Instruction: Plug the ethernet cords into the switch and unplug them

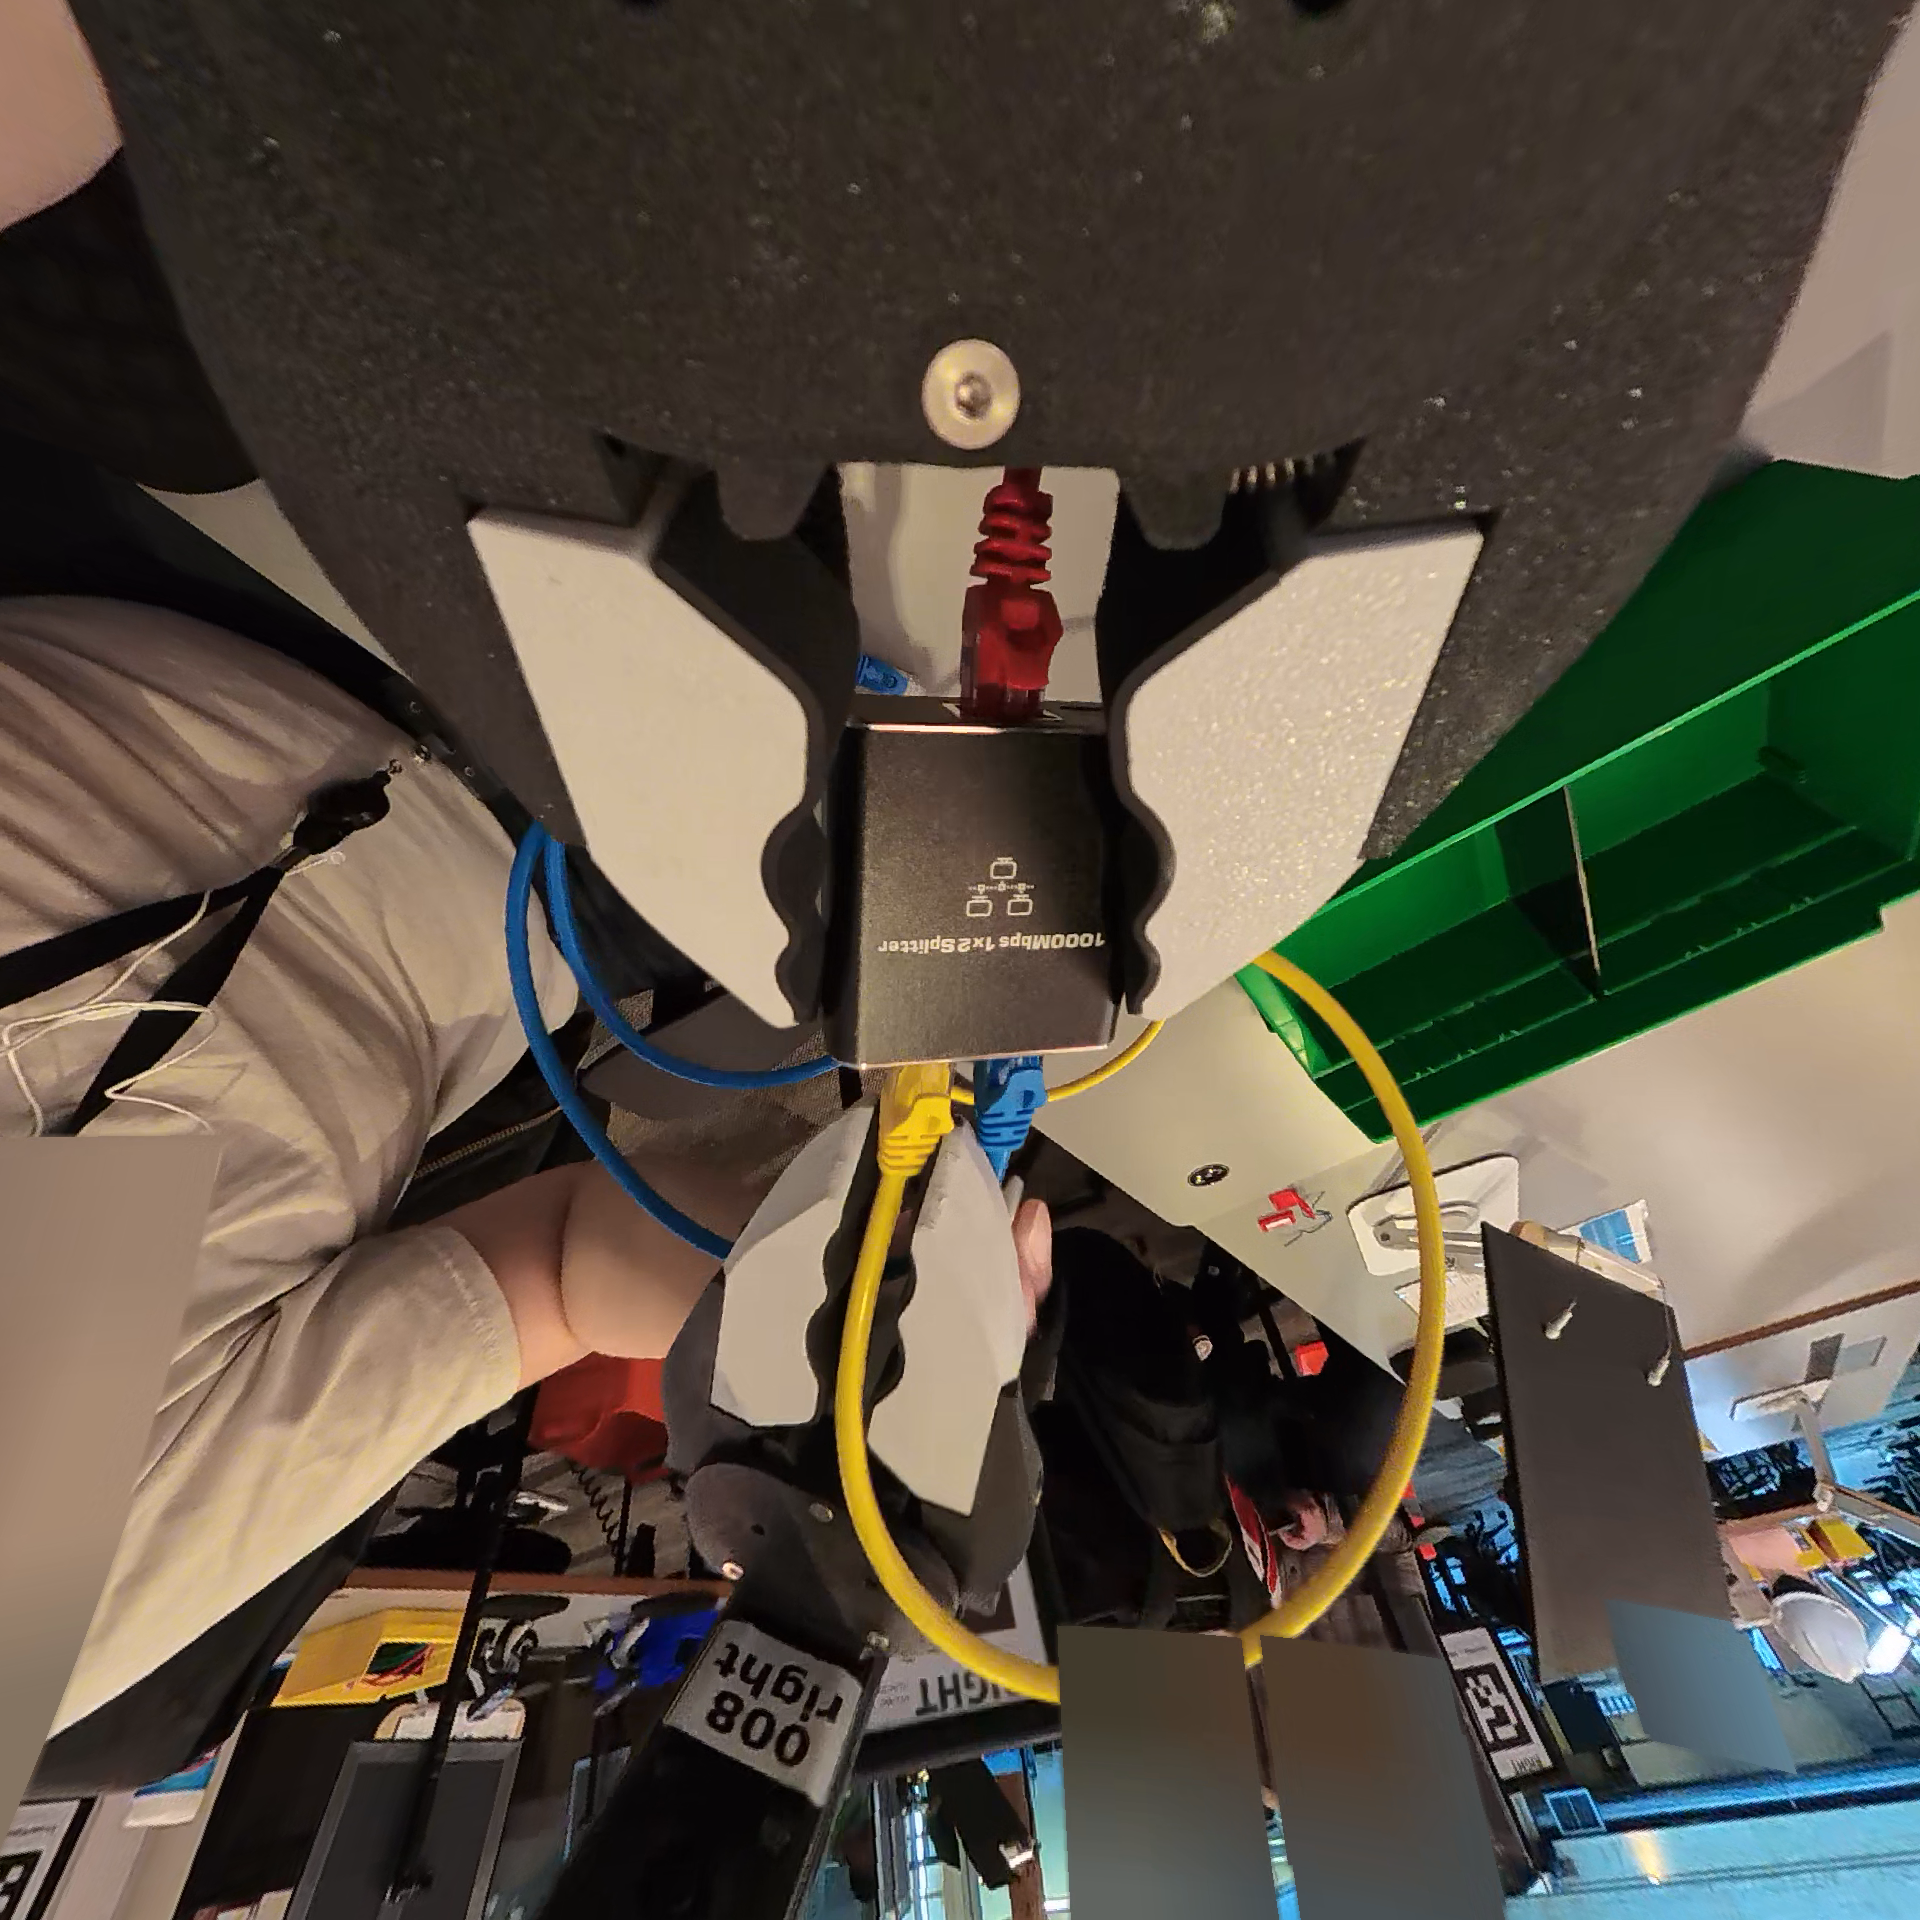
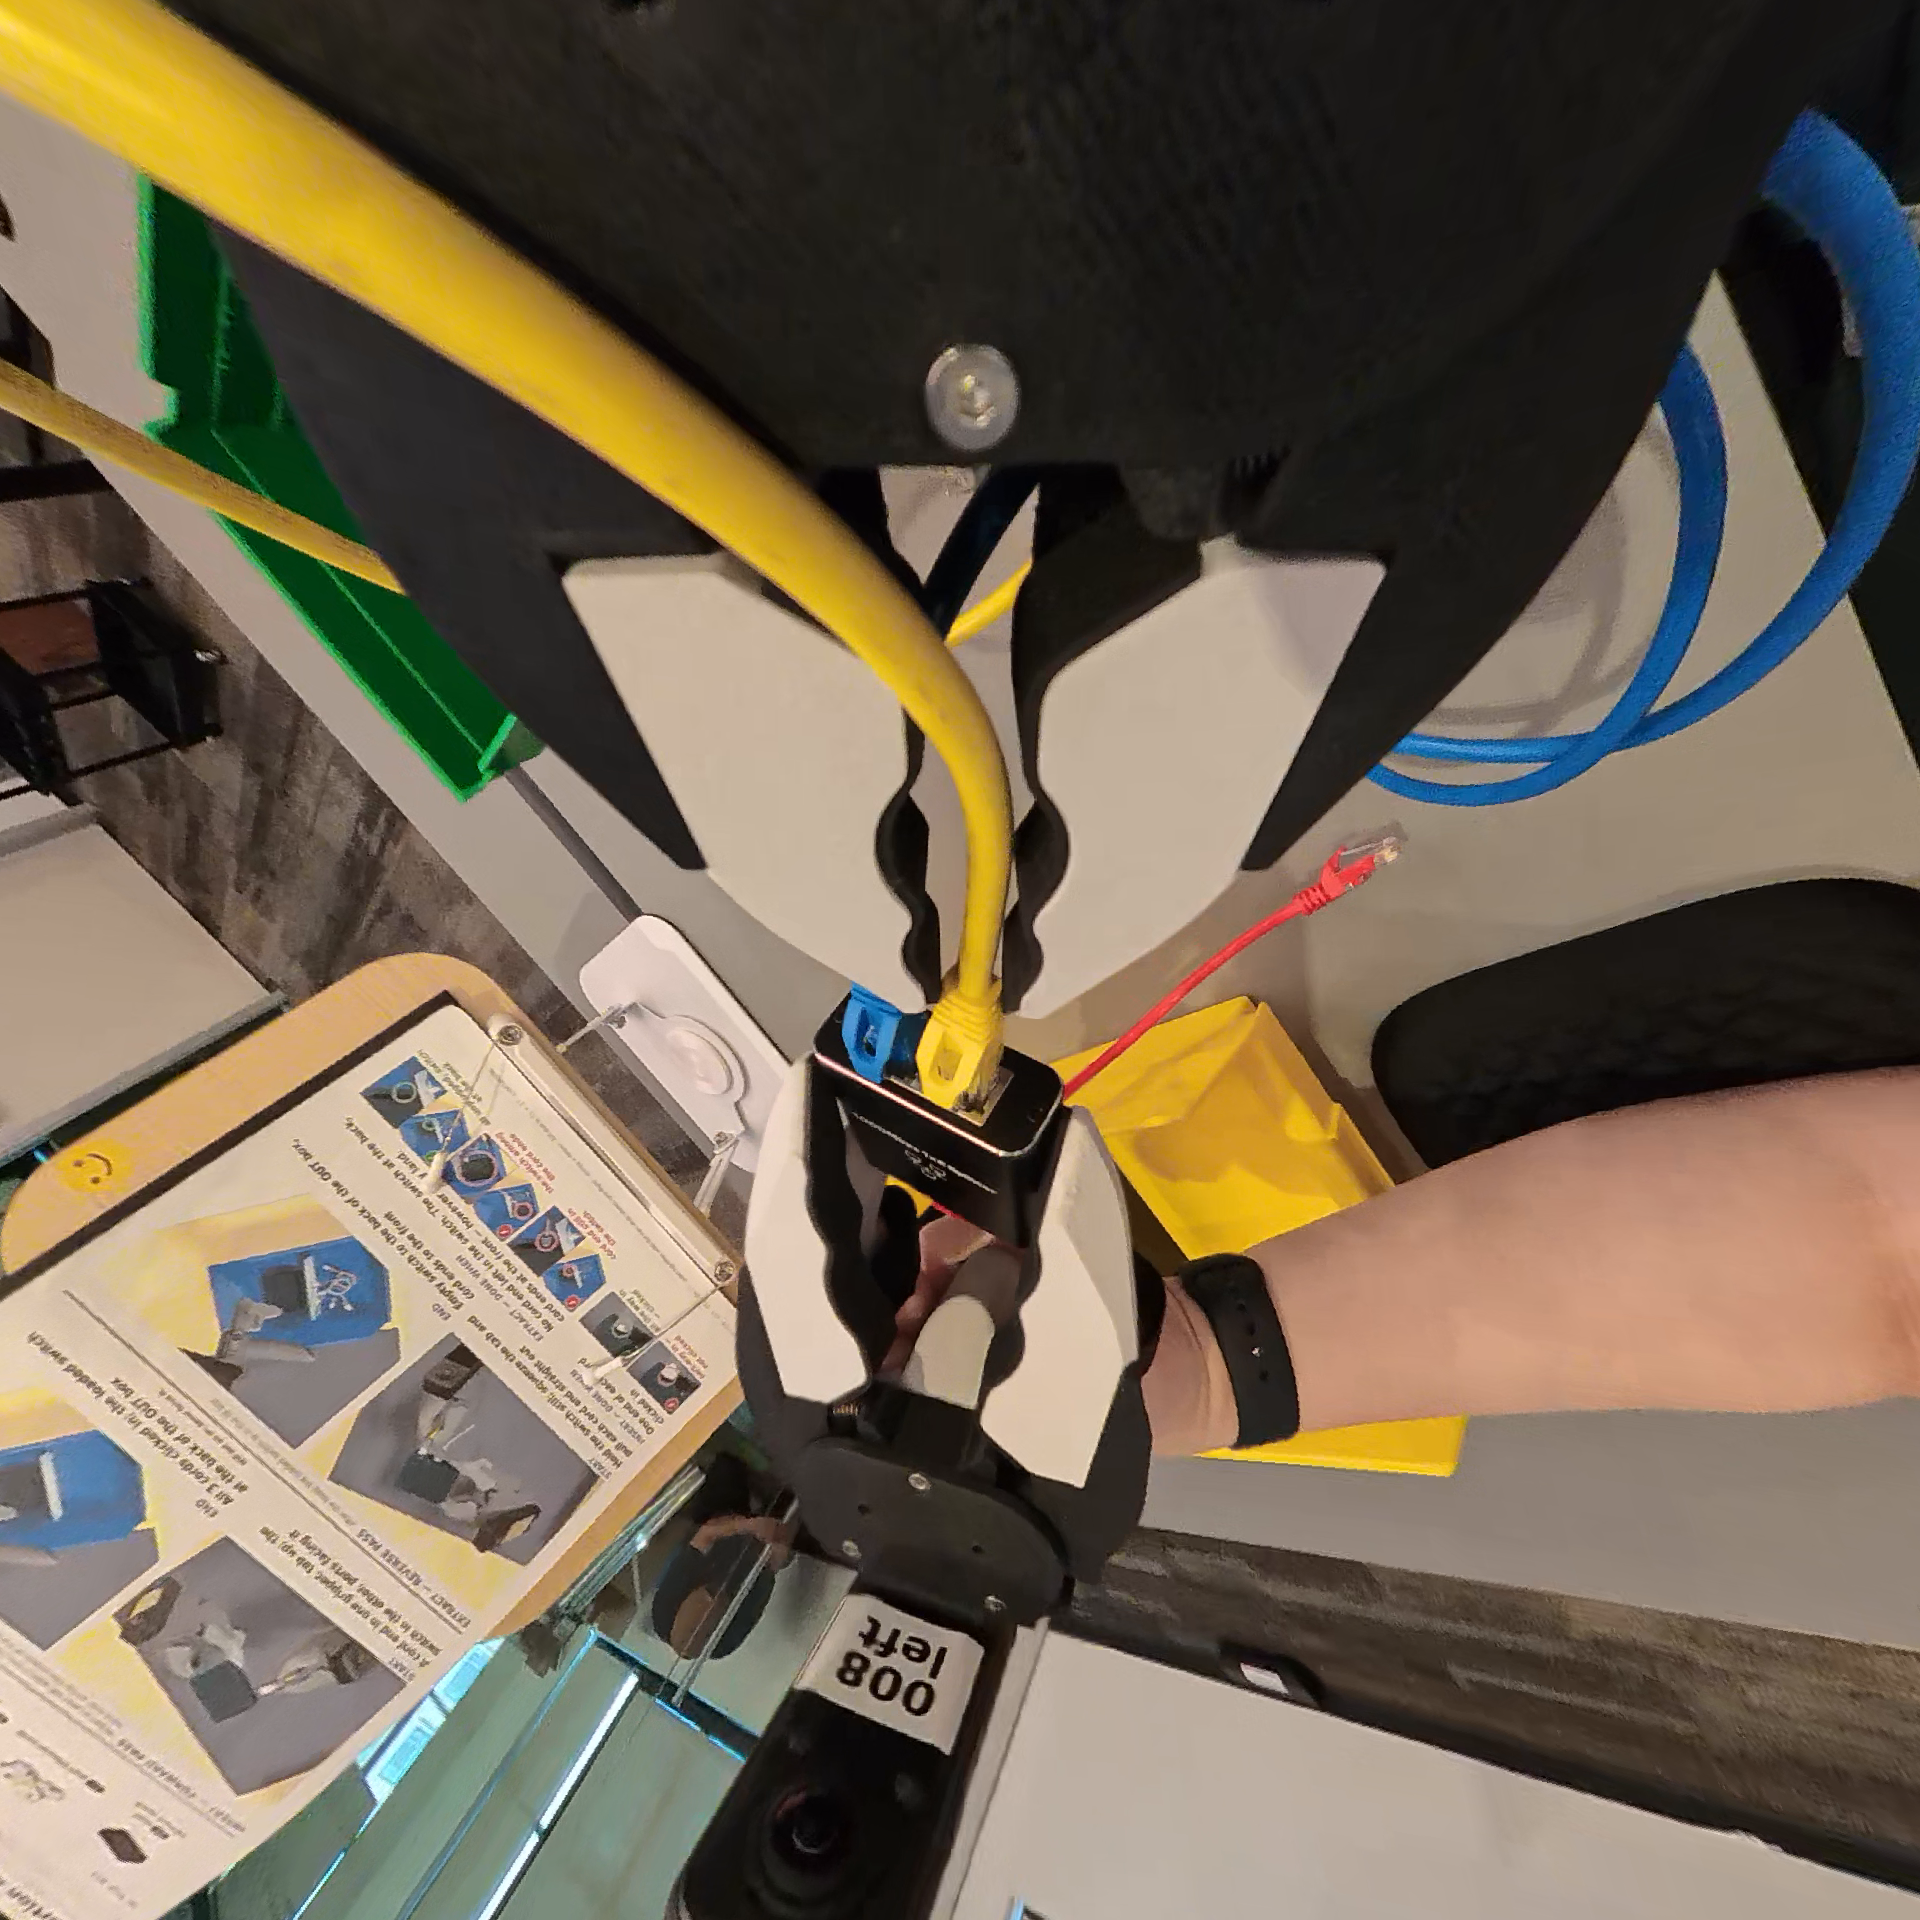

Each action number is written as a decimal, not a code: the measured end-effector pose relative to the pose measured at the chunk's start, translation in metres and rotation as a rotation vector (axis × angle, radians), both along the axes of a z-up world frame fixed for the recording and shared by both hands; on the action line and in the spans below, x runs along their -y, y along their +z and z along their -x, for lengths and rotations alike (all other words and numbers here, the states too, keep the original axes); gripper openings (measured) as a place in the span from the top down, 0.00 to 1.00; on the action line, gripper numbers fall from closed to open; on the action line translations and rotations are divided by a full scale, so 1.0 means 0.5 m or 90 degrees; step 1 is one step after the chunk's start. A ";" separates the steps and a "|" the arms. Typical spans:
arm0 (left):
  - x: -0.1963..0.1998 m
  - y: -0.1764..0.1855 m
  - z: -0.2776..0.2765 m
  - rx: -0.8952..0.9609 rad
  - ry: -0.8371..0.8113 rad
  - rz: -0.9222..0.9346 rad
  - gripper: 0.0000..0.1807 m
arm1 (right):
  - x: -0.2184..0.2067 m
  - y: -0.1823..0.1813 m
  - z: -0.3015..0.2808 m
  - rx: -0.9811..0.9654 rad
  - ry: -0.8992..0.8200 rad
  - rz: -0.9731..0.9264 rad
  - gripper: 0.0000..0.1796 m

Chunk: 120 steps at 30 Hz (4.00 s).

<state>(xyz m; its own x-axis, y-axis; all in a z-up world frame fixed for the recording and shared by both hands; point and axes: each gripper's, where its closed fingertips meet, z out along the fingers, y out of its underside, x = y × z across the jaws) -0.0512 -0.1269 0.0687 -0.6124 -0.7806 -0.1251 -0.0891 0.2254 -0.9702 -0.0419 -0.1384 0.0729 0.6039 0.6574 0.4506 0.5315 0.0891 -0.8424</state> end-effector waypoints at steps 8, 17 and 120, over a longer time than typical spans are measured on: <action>-0.003 0.004 0.001 0.008 0.001 0.003 0.70 | -0.003 0.004 0.001 -0.009 -0.006 0.017 0.93; -0.007 0.006 0.006 0.011 0.009 -0.006 0.70 | -0.006 0.004 0.006 -0.015 -0.011 0.020 0.92; -0.155 0.068 -0.104 0.130 0.717 -0.789 0.86 | -0.032 0.075 -0.100 -0.088 -0.209 -0.022 0.92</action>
